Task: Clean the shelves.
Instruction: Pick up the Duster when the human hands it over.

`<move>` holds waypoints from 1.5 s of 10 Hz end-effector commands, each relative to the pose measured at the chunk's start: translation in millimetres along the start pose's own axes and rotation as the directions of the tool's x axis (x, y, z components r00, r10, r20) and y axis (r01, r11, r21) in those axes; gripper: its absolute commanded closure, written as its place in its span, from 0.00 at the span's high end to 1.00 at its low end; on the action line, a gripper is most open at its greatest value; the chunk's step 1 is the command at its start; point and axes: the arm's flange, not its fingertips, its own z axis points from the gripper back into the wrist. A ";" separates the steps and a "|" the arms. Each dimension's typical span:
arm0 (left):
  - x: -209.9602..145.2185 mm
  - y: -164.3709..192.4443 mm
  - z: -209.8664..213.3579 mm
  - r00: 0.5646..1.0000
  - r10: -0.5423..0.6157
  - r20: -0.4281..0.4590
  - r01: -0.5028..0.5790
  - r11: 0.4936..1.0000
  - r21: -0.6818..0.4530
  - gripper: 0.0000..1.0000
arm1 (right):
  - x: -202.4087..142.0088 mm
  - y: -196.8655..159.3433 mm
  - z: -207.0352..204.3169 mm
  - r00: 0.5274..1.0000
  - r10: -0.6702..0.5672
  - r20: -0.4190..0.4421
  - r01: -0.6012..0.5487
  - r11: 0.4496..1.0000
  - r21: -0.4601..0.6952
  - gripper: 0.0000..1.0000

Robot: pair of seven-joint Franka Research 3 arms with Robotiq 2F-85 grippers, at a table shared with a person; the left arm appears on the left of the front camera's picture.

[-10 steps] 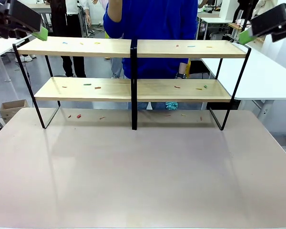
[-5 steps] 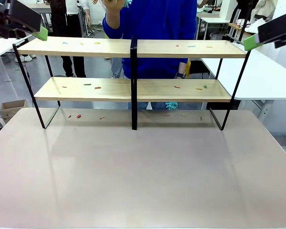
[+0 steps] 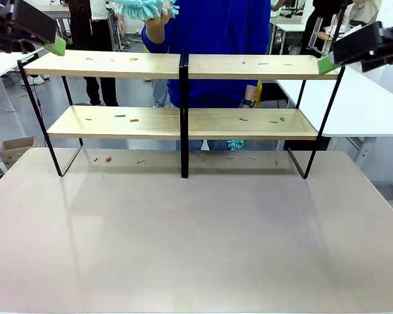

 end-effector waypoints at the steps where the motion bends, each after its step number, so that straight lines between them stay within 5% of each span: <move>1: 0.2 1.3 0.9 1.000 0.006 0.001 -0.006 1.000 -0.002 1.00 | 5.8 9.6 -3.8 0.998 -0.049 0.050 0.050 0.999 -0.014 1.00; 15: 0.2 1.3 0.9 1.000 0.006 0.001 -0.006 1.000 -0.002 1.00 | 8.1 11.9 -6.4 0.998 -0.032 0.059 0.036 0.997 -0.073 1.00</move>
